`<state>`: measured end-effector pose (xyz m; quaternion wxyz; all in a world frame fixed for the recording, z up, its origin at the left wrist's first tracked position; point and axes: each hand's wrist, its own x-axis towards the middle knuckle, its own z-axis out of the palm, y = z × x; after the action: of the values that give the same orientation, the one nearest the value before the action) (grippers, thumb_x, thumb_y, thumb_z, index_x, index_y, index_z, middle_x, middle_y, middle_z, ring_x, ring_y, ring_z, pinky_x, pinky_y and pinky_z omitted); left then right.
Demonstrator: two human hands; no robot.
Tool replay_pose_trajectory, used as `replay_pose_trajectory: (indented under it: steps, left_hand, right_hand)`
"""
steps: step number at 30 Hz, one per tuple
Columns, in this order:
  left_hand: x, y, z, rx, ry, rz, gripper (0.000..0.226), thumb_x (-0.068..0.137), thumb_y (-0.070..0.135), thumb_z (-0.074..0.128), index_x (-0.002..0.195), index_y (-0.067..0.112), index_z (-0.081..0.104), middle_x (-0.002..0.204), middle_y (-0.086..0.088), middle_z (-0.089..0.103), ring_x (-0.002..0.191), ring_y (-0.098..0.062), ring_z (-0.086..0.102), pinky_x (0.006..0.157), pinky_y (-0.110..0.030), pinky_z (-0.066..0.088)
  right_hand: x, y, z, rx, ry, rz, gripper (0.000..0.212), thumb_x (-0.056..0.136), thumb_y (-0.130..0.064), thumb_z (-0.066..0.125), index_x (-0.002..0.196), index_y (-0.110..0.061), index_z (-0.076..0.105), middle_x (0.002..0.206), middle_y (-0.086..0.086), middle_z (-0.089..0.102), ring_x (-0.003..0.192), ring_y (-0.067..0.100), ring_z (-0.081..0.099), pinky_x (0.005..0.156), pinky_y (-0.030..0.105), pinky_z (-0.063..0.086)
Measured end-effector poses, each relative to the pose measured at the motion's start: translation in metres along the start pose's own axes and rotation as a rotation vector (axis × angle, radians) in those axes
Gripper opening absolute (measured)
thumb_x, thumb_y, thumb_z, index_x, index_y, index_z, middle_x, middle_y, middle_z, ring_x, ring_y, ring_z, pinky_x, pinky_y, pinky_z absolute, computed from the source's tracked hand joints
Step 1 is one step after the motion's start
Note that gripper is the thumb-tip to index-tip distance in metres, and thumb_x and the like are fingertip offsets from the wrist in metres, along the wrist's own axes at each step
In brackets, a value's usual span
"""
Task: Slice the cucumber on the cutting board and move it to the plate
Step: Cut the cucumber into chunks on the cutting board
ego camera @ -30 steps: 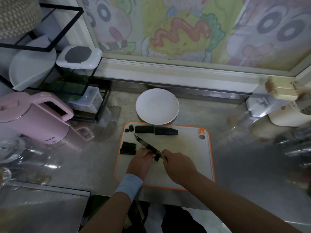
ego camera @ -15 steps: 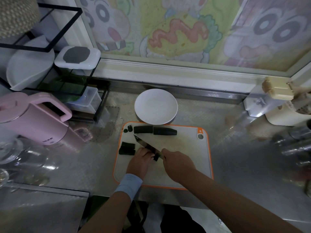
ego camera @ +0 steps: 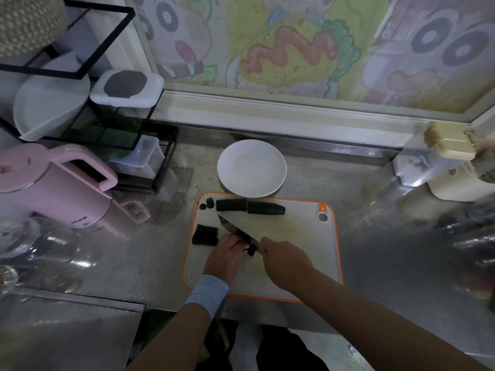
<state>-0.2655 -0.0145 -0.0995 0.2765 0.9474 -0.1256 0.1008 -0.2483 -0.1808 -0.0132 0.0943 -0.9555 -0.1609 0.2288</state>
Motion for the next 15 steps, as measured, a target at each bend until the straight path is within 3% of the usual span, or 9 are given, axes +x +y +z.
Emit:
replay_pose_trajectory:
  steps: [6, 11, 15]
  left_hand:
    - [-0.005, -0.001, 0.001, -0.069, -0.015, -0.054, 0.03, 0.087, 0.024, 0.045, 0.093, 0.011, 0.071, 0.098, -0.004, 0.065, 0.092, -0.016, 0.055, 0.072, -0.026, 0.053]
    - [-0.005, -0.001, 0.0, -0.092, -0.027, -0.072, 0.031, 0.089, 0.025, 0.045, 0.096, 0.01, 0.071, 0.1, -0.005, 0.066, 0.093, -0.016, 0.057, 0.076, -0.028, 0.053]
    - [-0.004, 0.002, -0.003, -0.098, -0.042, -0.085, 0.034, 0.09, 0.025, 0.042, 0.096, 0.008, 0.071, 0.101, -0.005, 0.066, 0.093, -0.019, 0.059, 0.076, -0.03, 0.054]
  right_hand:
    - [0.009, -0.002, 0.024, 0.055, 0.001, 0.013, 0.018, 0.099, -0.019, 0.034, 0.114, -0.018, 0.043, 0.068, -0.003, 0.043, 0.059, 0.019, 0.049, 0.046, 0.028, 0.031]
    - [0.013, -0.003, 0.042, 0.125, 0.038, 0.03, 0.024, 0.101, -0.027, 0.032, 0.119, -0.017, 0.045, 0.086, 0.006, 0.061, 0.066, 0.023, 0.052, 0.057, 0.03, 0.033]
    - [0.025, -0.009, 0.041, 0.15, 0.062, 0.007, 0.022, 0.102, -0.03, 0.033, 0.114, -0.017, 0.046, 0.086, 0.007, 0.063, 0.063, 0.021, 0.05, 0.056, 0.031, 0.036]
